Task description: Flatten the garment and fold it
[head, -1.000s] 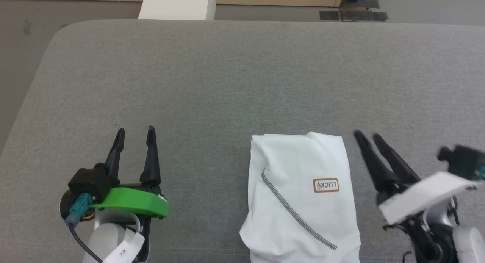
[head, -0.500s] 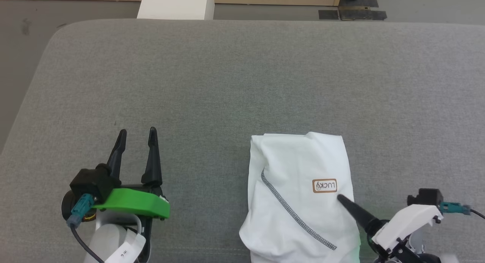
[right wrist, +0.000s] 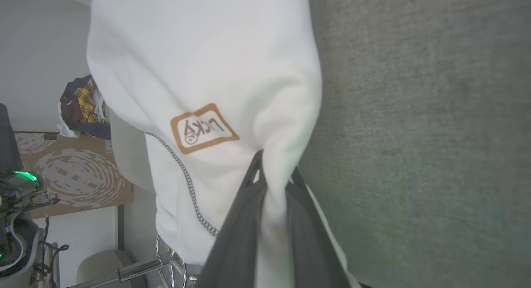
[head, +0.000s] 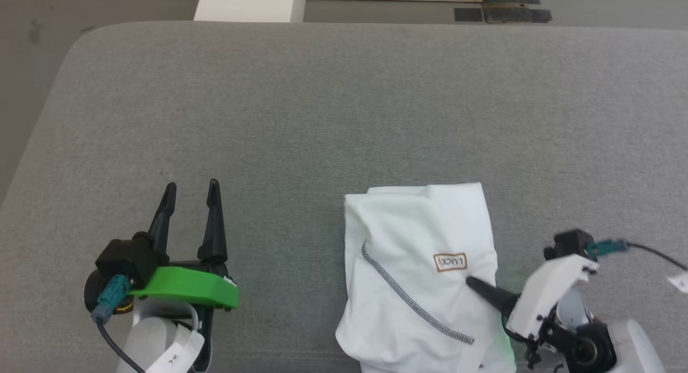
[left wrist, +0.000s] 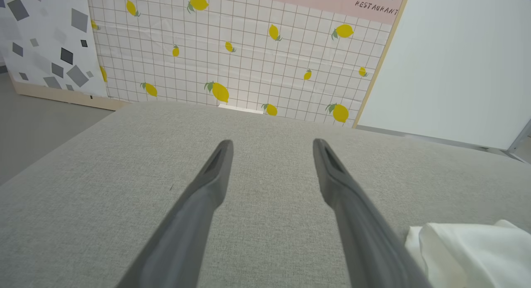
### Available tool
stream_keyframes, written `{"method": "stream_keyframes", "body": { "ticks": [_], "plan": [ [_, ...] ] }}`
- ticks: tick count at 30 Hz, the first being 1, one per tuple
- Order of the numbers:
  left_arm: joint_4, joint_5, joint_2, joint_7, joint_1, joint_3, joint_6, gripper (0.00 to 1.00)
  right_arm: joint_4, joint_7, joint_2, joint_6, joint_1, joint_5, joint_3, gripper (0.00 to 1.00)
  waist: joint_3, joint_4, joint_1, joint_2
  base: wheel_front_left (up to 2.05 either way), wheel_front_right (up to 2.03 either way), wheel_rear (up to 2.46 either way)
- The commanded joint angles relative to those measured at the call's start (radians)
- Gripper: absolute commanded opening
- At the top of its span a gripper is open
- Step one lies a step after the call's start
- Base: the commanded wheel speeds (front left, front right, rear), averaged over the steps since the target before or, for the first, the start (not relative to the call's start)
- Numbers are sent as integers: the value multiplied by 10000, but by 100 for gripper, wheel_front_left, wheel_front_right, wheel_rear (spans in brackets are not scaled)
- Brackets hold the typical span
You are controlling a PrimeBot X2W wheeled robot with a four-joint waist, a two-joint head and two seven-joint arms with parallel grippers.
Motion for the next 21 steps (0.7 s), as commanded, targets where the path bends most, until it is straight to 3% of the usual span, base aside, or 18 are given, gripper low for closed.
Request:
{"method": "stream_keyframes", "body": {
  "ticks": [1, 10, 21],
  "plan": [
    [-92, 65, -30, -38, 47, 26, -3, 100, -215, 154, 15, -13, -402, -395, 109, 0, 134, -265, 0, 0, 0, 0, 0],
    [-717, 394, 15, -38, -343, 168, -49, 100, -685, 1268, -295, -13, -2479, -3431, 1148, 0, 991, -2027, 0, 0, 0, 0, 0],
    [-1298, 749, 545, -38, -1129, 77, -71, 100, 1056, 472, -1172, -13, -5091, -5528, 495, 0, 2465, -4011, 0, 0, 0, 0, 0]
  ]
}}
